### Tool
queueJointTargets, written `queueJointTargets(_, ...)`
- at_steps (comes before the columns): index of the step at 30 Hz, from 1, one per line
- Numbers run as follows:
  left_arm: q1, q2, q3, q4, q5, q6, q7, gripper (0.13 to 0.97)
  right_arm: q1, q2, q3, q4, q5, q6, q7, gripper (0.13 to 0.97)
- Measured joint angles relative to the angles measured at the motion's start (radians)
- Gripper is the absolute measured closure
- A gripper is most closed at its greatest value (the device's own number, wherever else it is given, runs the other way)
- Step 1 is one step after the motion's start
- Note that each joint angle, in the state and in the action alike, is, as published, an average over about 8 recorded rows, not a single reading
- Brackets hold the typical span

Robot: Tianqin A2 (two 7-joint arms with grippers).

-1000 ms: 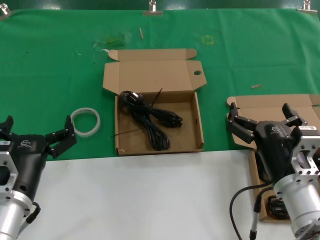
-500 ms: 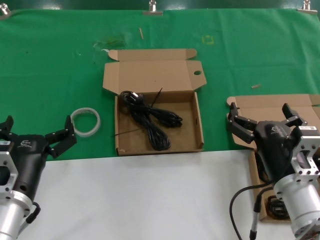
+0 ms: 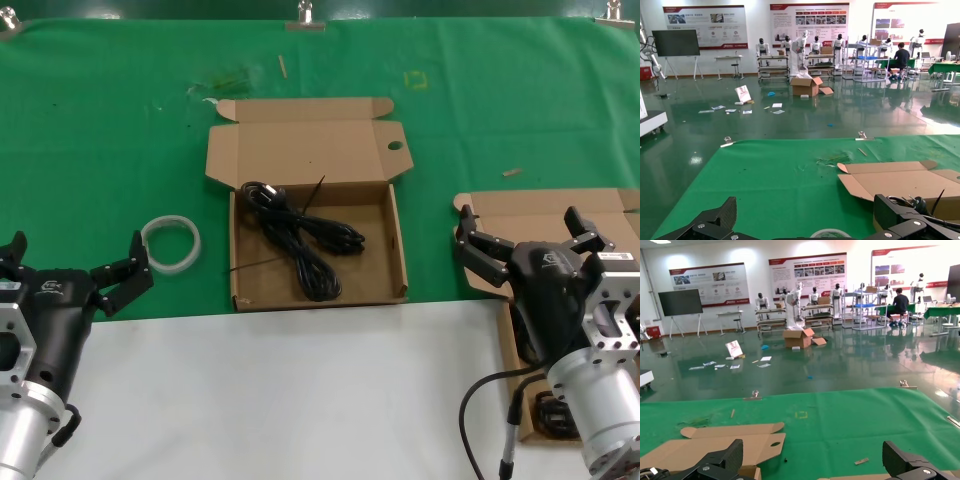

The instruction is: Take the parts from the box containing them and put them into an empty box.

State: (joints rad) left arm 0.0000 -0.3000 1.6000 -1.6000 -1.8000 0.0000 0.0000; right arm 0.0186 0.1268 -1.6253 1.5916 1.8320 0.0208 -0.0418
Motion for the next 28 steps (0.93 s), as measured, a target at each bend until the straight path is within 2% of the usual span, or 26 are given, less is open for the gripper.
queueJointTargets(28, 0.0, 0.0, 0.0, 0.0, 0.0, 0.0, 0.0, 0.132, 0.0, 0.0, 0.0, 0.0, 0.0, 0.0, 0.0, 0.129)
